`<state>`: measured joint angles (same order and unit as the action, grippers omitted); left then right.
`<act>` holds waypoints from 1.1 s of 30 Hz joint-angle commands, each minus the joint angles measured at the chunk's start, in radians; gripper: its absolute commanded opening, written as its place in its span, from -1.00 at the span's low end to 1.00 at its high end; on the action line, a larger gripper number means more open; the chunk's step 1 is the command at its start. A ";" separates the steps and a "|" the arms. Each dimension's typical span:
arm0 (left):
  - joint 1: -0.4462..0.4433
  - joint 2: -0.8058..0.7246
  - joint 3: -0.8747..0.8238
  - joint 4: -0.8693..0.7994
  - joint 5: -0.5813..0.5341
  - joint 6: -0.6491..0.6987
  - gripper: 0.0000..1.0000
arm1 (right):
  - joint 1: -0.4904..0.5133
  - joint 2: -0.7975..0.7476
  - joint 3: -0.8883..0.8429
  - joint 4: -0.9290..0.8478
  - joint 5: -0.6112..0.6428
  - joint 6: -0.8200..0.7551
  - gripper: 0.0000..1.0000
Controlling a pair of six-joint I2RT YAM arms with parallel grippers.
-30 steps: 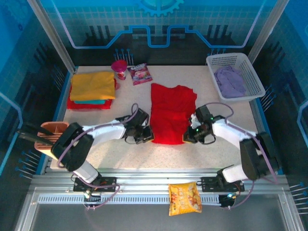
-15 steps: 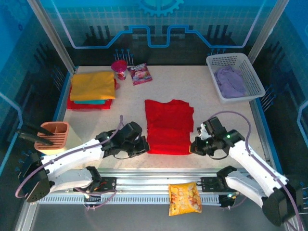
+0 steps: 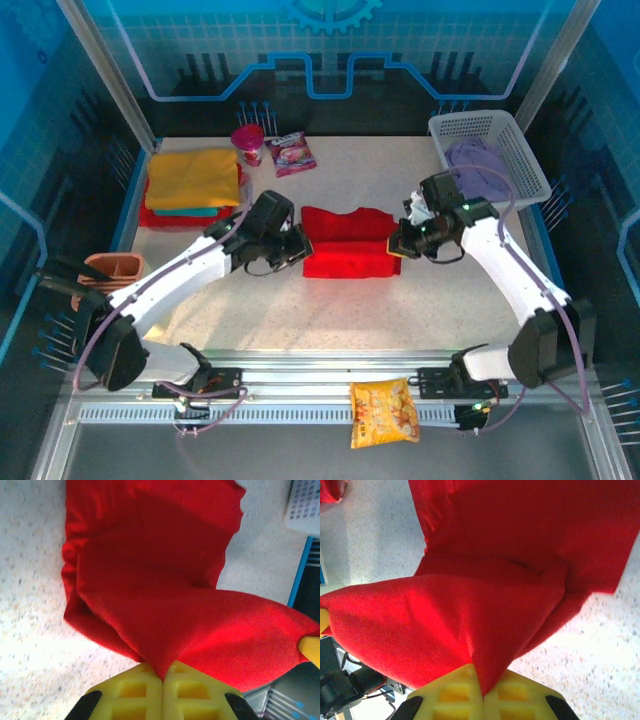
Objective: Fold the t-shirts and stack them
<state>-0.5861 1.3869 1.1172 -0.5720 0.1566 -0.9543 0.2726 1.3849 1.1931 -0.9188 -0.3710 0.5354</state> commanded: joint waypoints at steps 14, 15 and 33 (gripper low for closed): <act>0.145 0.414 0.401 -0.060 0.099 0.199 -1.00 | -0.085 0.405 0.311 0.007 -0.073 -0.108 -0.98; 0.154 0.433 0.421 -0.064 0.101 0.204 -1.00 | -0.088 0.432 0.335 0.007 -0.074 -0.110 -0.98; 0.267 0.742 0.675 -0.097 0.117 0.243 -0.50 | -0.114 0.825 0.736 -0.017 -0.107 -0.103 -0.24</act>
<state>-0.3447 2.0903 1.7462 -0.6323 0.2672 -0.7399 0.1837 2.1506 1.8664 -0.9310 -0.4343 0.4301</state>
